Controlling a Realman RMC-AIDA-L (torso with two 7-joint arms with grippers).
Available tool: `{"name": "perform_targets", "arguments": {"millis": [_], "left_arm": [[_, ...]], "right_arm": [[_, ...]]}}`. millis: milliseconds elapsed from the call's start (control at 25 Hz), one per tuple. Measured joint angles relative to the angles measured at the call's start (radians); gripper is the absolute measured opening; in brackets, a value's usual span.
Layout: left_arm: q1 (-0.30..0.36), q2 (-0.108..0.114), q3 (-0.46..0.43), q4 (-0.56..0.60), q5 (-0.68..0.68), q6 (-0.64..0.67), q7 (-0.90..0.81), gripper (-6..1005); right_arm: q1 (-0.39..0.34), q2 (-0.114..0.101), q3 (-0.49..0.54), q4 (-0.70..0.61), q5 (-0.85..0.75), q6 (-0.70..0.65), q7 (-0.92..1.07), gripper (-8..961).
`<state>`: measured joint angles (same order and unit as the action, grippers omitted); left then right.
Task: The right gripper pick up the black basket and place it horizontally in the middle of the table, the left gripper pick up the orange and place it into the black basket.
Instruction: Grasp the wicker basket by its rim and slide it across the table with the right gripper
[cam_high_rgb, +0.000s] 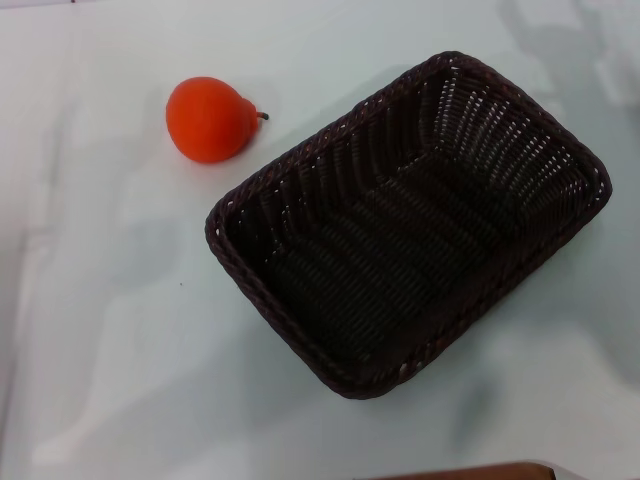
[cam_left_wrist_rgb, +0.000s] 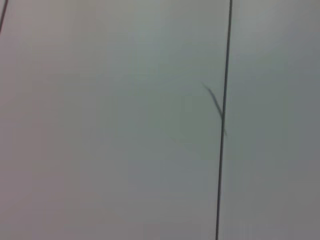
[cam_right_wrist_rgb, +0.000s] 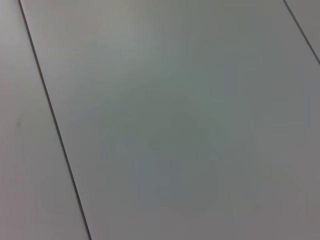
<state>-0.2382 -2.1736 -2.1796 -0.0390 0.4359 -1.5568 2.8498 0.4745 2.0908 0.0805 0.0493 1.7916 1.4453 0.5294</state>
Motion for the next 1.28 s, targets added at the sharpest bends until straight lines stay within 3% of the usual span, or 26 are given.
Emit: {"name": "perform_targets", "arguments": {"millis": [520, 680, 800, 1080, 1280], "left_arm": [[0.003, 0.001, -0.01, 0.001, -0.006, 0.003, 0.0, 930], [0.0, 0.004, -0.012, -0.005, -0.006, 0.006, 0.0, 929], [-0.001, 0.005, -0.018, -0.012, -0.007, 0.005, -0.004, 929], [0.001, 0.005, -0.034, -0.013, -0.007, 0.015, -0.006, 927], [-0.002, 0.005, -0.036, -0.013, -0.007, 0.034, -0.007, 925]], "right_arm": [[0.001, -0.004, -0.007, -0.011, -0.001, 0.004, 0.041, 942], [-0.013, -0.006, -0.062, -0.077, -0.024, 0.024, 0.131, 942], [-0.03, -0.008, -0.138, -0.198, -0.089, 0.022, 0.306, 941], [-0.061, -0.009, -0.338, -0.698, -0.392, 0.022, 0.982, 941], [-0.034, -0.029, -0.441, -0.97, -0.63, 0.058, 1.391, 940]]}}
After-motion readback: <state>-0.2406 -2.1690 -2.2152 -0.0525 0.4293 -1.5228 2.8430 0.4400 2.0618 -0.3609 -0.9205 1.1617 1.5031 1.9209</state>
